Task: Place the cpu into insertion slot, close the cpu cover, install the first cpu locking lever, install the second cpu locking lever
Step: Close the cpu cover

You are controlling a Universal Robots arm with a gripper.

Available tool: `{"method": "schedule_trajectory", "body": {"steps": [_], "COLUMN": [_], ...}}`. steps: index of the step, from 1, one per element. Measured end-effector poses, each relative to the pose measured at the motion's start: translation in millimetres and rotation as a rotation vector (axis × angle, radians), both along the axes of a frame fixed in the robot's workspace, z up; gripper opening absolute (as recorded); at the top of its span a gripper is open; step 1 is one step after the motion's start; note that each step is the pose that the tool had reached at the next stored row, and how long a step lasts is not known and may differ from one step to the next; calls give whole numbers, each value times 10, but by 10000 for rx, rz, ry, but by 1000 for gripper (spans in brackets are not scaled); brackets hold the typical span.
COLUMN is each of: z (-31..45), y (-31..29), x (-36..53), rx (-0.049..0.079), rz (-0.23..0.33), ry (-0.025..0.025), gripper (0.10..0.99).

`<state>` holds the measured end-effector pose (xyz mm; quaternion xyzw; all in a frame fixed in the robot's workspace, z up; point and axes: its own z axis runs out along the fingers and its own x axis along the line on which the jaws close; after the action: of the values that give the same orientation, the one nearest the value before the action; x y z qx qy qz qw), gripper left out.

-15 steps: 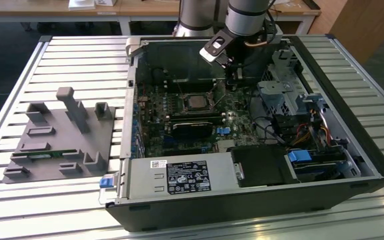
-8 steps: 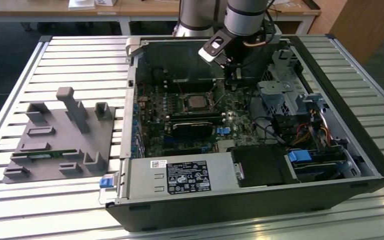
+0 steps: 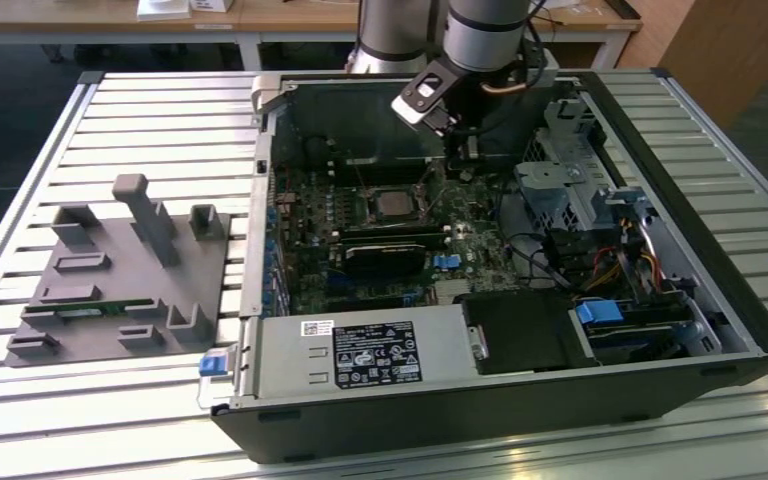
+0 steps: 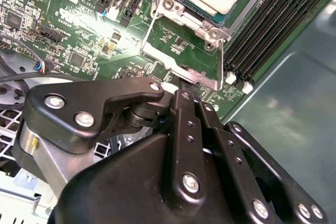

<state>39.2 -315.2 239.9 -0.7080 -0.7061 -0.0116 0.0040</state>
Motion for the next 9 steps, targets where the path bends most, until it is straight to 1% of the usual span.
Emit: {"method": "schedule_trajectory", "body": {"steps": [9], "z": [0], "y": [0], "x": [-16], "rx": [0], "rz": [0], "ry": [0], "gripper": [106]}}
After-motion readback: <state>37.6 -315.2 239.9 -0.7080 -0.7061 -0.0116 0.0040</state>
